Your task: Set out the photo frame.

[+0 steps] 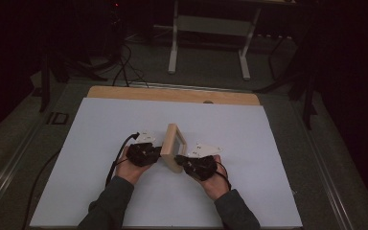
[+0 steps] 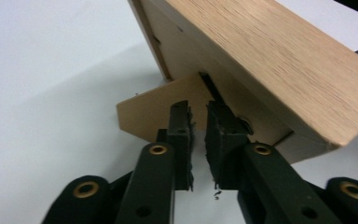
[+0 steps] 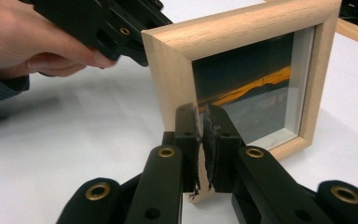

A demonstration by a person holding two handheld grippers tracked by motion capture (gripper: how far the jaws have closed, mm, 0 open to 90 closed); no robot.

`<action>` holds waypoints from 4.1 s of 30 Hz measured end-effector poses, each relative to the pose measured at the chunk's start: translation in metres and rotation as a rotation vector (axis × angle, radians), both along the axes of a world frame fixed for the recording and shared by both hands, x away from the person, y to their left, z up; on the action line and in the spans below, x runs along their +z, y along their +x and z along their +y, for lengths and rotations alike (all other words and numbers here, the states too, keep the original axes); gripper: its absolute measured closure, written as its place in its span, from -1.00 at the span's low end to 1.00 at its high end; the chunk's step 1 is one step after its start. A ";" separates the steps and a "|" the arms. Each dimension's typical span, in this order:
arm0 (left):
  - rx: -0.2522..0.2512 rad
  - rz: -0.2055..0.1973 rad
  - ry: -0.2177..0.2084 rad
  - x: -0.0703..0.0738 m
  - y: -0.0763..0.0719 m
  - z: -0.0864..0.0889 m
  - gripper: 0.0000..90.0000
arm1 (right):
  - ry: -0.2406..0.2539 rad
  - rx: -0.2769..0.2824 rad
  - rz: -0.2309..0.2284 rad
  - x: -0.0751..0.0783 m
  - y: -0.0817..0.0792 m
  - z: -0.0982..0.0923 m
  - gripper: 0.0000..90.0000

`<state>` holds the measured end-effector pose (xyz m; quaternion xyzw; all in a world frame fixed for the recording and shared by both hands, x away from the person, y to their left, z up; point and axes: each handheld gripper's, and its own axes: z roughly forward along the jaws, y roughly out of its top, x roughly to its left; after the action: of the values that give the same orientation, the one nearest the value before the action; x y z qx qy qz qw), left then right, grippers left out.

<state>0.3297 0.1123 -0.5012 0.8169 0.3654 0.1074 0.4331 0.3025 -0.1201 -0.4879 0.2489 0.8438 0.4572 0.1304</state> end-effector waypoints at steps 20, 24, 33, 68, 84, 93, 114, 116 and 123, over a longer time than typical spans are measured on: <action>0.052 -0.004 0.004 0.005 -0.019 0.017 0.32 | -0.003 -0.042 0.014 0.000 0.007 -0.016 0.72; 0.054 -0.003 -0.002 0.005 -0.025 0.021 0.29 | -0.005 -0.049 0.019 -0.001 0.009 -0.019 0.69; 0.053 0.002 -0.025 0.005 -0.035 0.028 0.16 | -0.003 -0.066 0.028 -0.002 0.012 -0.025 0.66; 0.073 -0.026 -0.052 0.016 -0.041 -0.014 -0.33 | 0.000 -0.082 0.048 -0.008 0.019 -0.030 0.45; 0.126 -0.018 -0.038 0.015 -0.031 -0.030 -0.22 | -0.002 -0.078 0.051 -0.008 0.019 -0.030 0.44; 0.110 -0.007 -0.045 0.016 -0.031 -0.030 0.05 | 0.001 -0.077 0.052 -0.008 0.019 -0.030 0.43; 0.103 0.030 -0.067 0.018 -0.028 -0.021 0.22 | 0.005 -0.083 0.054 -0.008 0.020 -0.031 0.42; 0.104 0.034 -0.065 0.018 -0.027 -0.020 0.25 | 0.005 -0.082 0.054 -0.008 0.020 -0.031 0.42; 0.099 0.043 -0.072 0.018 -0.025 -0.018 0.27 | 0.003 -0.083 0.054 -0.007 0.021 -0.032 0.42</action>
<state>0.3042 0.0944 -0.4832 0.7839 0.4183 0.0978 0.4483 0.3232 -0.1517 -0.4947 0.2963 0.8352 0.4458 0.1260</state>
